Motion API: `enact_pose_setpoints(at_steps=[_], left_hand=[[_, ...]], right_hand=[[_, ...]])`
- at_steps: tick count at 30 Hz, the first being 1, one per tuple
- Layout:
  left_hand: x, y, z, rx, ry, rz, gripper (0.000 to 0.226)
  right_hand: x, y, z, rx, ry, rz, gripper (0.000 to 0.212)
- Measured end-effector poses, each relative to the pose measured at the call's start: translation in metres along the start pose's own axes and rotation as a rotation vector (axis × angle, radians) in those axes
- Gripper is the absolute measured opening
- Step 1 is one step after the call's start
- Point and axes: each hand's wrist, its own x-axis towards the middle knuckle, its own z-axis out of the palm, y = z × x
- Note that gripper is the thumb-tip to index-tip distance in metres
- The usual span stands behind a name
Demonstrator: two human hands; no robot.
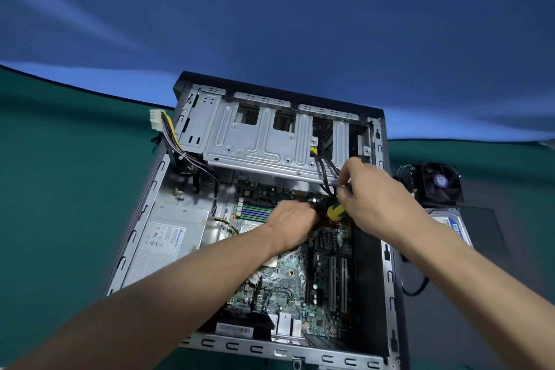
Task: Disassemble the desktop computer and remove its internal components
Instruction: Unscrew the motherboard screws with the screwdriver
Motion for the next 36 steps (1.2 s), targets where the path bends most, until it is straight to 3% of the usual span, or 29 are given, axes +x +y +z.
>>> enact_pose_setpoints(at_steps=[5,9,16,19,24,26,36], left_hand=[[-0.001,-0.002,-0.001,0.022,-0.009,0.028,0.02],[0.002,-0.003,-0.002,0.011,-0.025,0.017,0.021],[0.002,-0.006,0.002,0.044,-0.036,0.037,0.021],[0.004,-0.007,0.002,0.044,-0.025,0.043,0.02],[0.003,-0.007,0.004,0.057,-0.034,0.052,0.023],[0.003,-0.007,0.003,0.061,-0.028,0.055,0.024],[0.004,-0.001,0.004,0.045,-0.035,0.019,0.024]], right_hand=[[0.002,-0.006,-0.002,-0.035,-0.022,-0.021,0.024],[0.007,-0.009,-0.004,-0.043,-0.051,-0.044,0.013],[0.013,-0.012,-0.005,-0.09,-0.046,-0.039,0.016],[0.013,-0.014,-0.006,-0.098,-0.08,-0.008,0.027],[0.014,-0.013,-0.005,-0.111,-0.056,-0.046,0.015],[0.014,-0.012,-0.006,-0.078,-0.096,-0.049,0.021],[0.003,0.001,-0.003,-0.065,0.009,-0.078,0.016]])
